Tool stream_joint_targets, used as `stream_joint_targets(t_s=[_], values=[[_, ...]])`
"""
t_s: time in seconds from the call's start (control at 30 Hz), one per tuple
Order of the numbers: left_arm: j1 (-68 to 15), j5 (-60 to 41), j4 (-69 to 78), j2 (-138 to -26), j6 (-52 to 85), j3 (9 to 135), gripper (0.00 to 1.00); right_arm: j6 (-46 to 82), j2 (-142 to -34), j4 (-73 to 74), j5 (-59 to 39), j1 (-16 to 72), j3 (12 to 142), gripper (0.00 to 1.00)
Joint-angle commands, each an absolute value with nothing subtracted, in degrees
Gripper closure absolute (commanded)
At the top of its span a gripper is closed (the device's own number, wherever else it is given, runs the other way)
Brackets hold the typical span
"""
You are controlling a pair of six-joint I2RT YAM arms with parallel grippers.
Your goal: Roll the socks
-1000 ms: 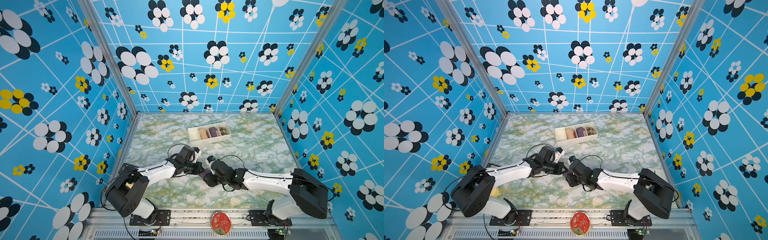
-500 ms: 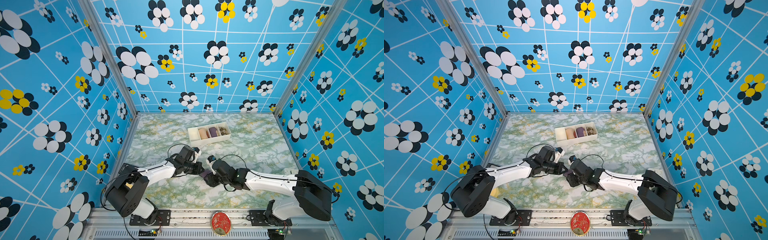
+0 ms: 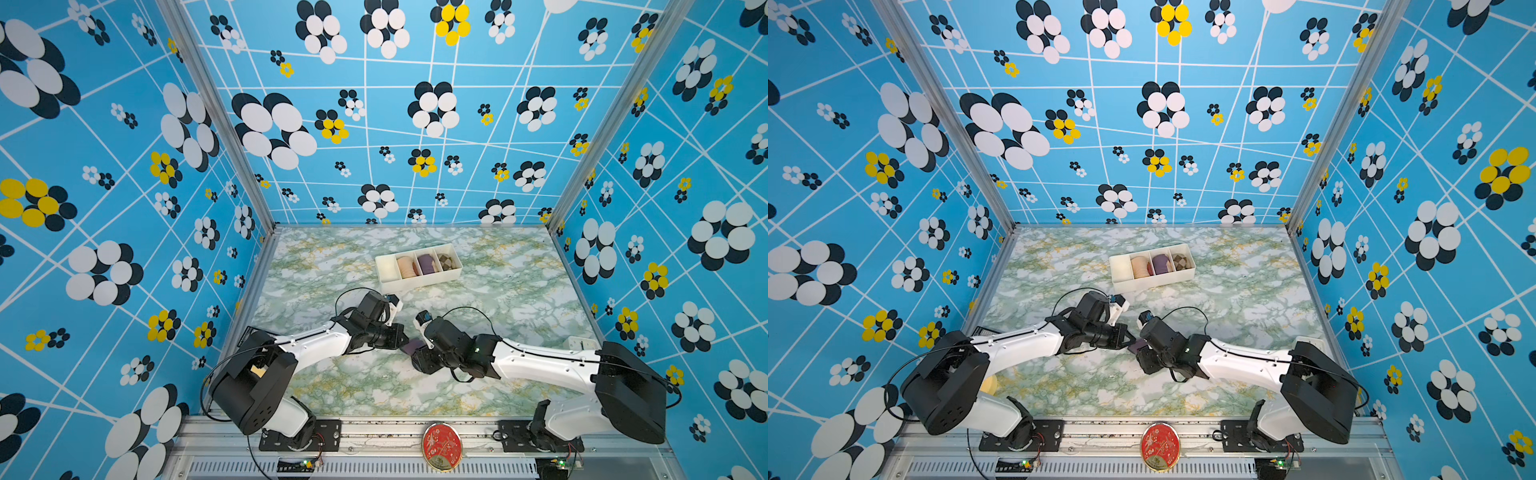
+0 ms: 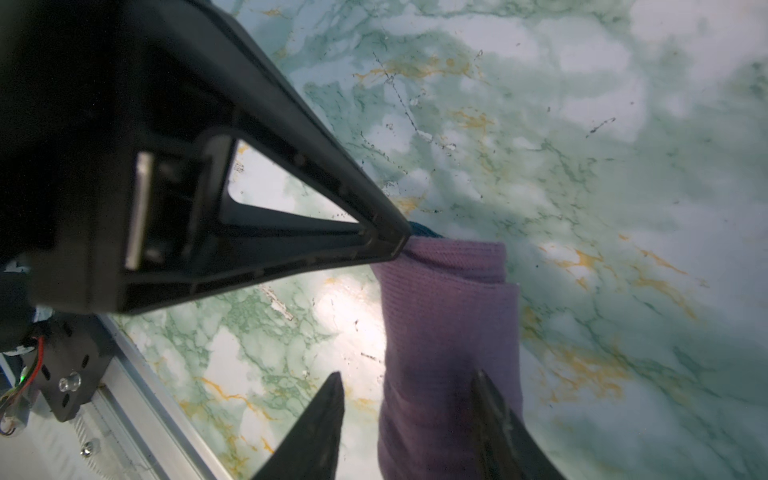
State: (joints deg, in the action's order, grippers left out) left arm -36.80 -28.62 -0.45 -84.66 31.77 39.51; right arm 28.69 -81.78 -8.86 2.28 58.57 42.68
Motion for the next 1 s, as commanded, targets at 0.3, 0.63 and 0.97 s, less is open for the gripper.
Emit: stream_joint_targets(t_s=[0.3,0.63,0.97], values=[[-37.82,-29.76,1.33,-78.43,33.25,39.14,0.95,26.94,-82.52,-10.73,0.58,58.27,45.36,0.50],[-41.48,-31.06,5.27,-85.79,34.74,40.66,0.95,27.59,-82.40,-10.72,-0.39,58.27,44.59,0.52],[-42.61,-29.90,0.92,-89.94,33.06,41.61,0.95,27.60,-81.09,-11.16,0.56,58.27,44.12,0.52]])
